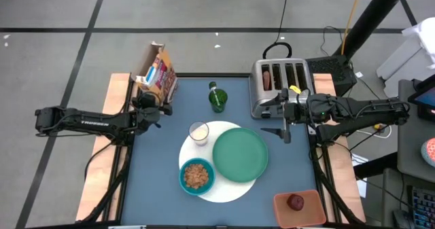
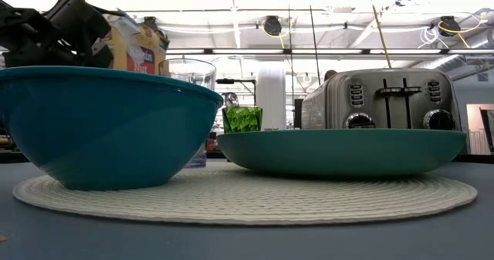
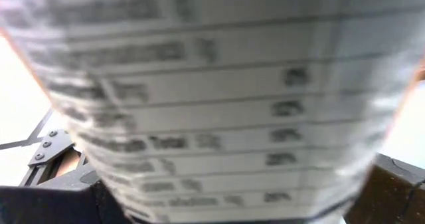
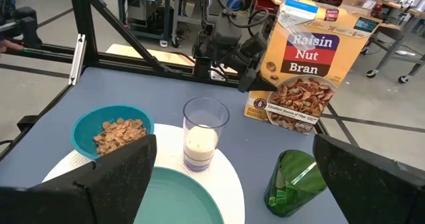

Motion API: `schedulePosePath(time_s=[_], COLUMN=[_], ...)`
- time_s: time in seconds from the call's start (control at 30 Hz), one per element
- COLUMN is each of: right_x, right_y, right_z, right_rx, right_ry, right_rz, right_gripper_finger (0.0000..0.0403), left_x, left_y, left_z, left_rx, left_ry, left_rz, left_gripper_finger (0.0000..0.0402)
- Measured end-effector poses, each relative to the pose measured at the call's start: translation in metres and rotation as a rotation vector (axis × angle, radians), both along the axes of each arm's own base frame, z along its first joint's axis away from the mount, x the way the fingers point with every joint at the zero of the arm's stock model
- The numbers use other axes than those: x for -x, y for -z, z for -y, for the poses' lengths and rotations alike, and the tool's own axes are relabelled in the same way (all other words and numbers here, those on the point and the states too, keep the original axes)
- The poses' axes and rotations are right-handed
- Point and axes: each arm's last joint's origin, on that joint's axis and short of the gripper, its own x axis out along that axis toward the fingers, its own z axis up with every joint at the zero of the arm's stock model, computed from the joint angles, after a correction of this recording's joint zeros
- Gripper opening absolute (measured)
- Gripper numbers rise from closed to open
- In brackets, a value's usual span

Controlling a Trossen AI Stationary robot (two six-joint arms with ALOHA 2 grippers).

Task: Arrange a breakfast setting
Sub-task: Pour the cereal from the cereal box into the blue bowl

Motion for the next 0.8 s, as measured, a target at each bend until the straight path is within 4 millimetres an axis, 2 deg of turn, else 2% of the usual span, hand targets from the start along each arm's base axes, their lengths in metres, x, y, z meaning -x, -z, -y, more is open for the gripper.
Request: schedulePosePath(time_s=[0.8], right_x=[0.0000], right_y=[0.0000], right_z=[0.0001], right_rx=[0.000], right_ry=[0.000], right_rz=[0.000], right_gripper_finger=[0.0398], left_x=[0.0013], left_y=[-0.0026], left_z=[0.0033], left_rx=[-0.034], left_ry=[-0.030], left_rz=[0.012], left_gripper_finger=[0.0392])
